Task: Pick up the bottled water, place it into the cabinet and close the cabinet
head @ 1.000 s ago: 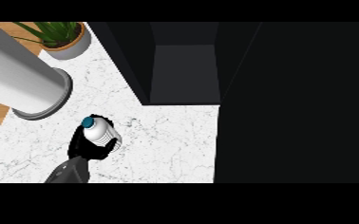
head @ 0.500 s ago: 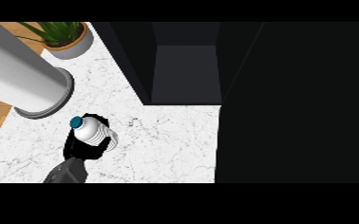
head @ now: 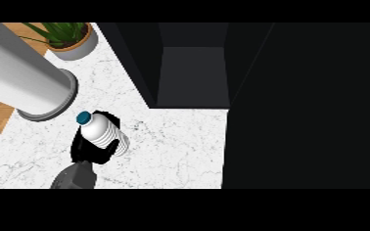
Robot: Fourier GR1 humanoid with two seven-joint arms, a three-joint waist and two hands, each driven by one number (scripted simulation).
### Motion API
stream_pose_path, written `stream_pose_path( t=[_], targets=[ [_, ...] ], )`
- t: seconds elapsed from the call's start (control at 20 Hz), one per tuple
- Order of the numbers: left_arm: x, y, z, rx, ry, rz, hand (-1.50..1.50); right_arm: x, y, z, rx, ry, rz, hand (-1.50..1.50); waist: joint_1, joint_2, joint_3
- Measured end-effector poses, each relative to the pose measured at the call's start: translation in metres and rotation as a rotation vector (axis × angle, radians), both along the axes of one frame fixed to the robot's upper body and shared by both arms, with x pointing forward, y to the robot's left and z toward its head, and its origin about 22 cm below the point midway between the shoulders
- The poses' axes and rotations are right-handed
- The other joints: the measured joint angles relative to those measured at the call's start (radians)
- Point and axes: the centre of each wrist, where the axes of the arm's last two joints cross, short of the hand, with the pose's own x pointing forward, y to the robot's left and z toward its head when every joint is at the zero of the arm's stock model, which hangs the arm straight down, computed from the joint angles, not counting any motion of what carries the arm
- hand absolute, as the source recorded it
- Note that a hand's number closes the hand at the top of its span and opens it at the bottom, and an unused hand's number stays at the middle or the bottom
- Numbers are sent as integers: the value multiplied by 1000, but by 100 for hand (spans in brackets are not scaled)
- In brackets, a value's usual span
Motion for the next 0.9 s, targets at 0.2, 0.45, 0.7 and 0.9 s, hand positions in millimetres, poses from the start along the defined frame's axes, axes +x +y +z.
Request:
stream_pose_path(
  t=[0.2,0.45,0.7,0.9],
  targets=[
    [6,-24,28,18,-43,-17,150,6,4,2,8,-3,2,-150,-1,0,0],
    [15,-57,65,54,-75,-27,150,3,6,3,16,-4,15,-150,-7,2,-1],
    [38,-90,103,99,-104,-19,150,3,7,-2,21,0,24,-150,-14,3,-1],
    [52,-118,126,133,-103,-21,150,5,6,0,20,3,24,-150,-15,4,-2]
  ],
)
